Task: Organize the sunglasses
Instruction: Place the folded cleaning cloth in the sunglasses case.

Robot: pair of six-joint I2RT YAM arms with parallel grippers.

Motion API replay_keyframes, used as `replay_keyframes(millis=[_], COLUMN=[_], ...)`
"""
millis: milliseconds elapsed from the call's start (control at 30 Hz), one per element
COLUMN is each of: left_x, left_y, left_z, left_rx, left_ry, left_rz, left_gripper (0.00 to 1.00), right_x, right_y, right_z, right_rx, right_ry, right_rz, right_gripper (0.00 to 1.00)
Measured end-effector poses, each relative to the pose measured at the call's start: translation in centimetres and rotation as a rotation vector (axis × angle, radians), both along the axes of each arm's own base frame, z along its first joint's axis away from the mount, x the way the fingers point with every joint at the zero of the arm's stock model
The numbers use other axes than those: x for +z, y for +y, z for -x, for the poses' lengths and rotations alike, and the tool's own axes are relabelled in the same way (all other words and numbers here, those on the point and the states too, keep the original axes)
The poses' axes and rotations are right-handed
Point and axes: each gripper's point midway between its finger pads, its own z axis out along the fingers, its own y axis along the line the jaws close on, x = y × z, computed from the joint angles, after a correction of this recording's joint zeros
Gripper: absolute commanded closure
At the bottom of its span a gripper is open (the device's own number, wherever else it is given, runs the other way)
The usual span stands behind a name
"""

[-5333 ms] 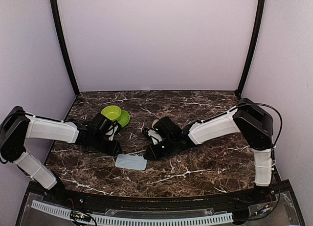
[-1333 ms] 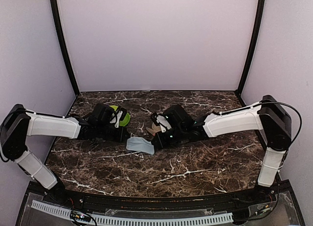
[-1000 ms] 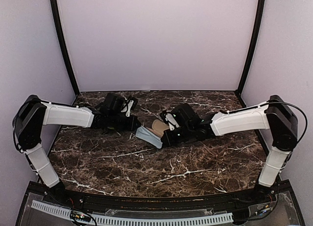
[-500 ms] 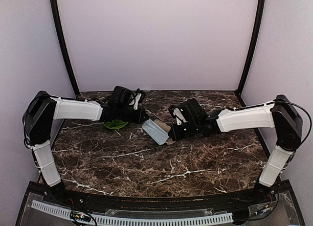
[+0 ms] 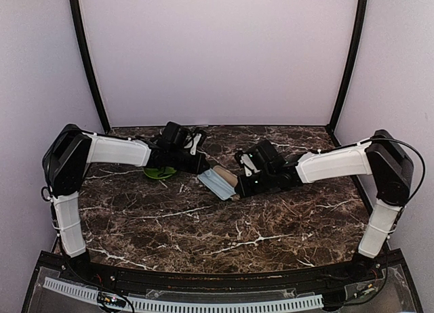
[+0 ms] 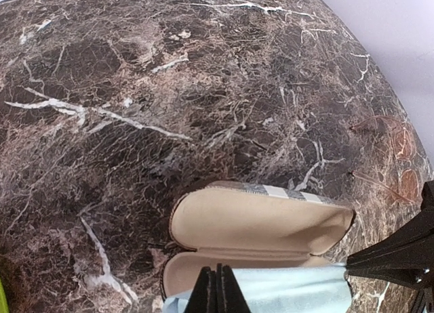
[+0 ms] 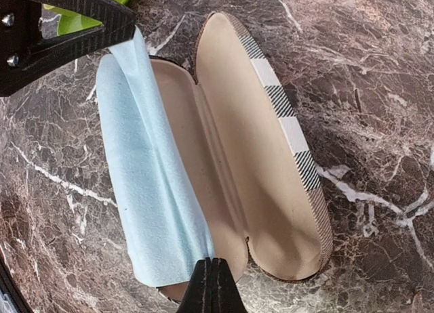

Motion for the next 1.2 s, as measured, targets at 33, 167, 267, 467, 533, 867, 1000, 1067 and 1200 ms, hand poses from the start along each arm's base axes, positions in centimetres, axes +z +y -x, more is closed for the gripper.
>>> replay_keyframes(millis=[33, 167, 267, 467, 533, 867, 1000, 1067, 1200], left_x=[-0.1, -0.3, -0.6, -1.2, -1.3, -1.6, -1.7, -1.6, -1.6], left_y=[0.0, 0.0, 0.0, -0.1, -0.2, -0.1, -0.1, -0.1, -0.3], left_z=[0.0, 0.2, 0.2, 0.2, 0.2, 0.3, 0.4, 0.5, 0.6], left_rx=[0.000, -0.008, -0.010, -0.013, -0.014, -0.012, -0.014, -0.015, -0.019], left_ry=[0.003, 0.005, 0.008, 0.013, 0.013, 0.016, 0.019, 0.019, 0.018], left_rz=[-0.003, -0.011, -0.018, -0.030, -0.033, -0.053, -0.058, -0.058, -0.059], left_gripper=[1.00, 1.00, 1.00, 1.00, 1.00, 1.00, 1.00, 1.00, 1.00], right_x=[-0.3, -1.2, -1.6, -2.0, -2.1, -2.4, -2.8, -2.9, -2.9], right_y=[0.0, 0.0, -0.1, -0.3, -0.3, -0.1, -0.2, -0.2, -0.2], right_z=[0.0, 0.0, -0.1, -0.2, -0.2, -0.3, -0.3, -0.3, -0.3], right_rx=[0.002, 0.005, 0.004, 0.004, 0.007, 0.023, 0.031, 0.033, 0.035], right_ry=[0.006, 0.021, 0.027, 0.032, 0.033, 0.036, 0.036, 0.036, 0.038], right_rz=[0.003, 0.016, 0.023, 0.030, 0.033, 0.047, 0.060, 0.063, 0.067], right_gripper=[1.00, 1.00, 1.00, 1.00, 1.00, 1.00, 1.00, 1.00, 1.00])
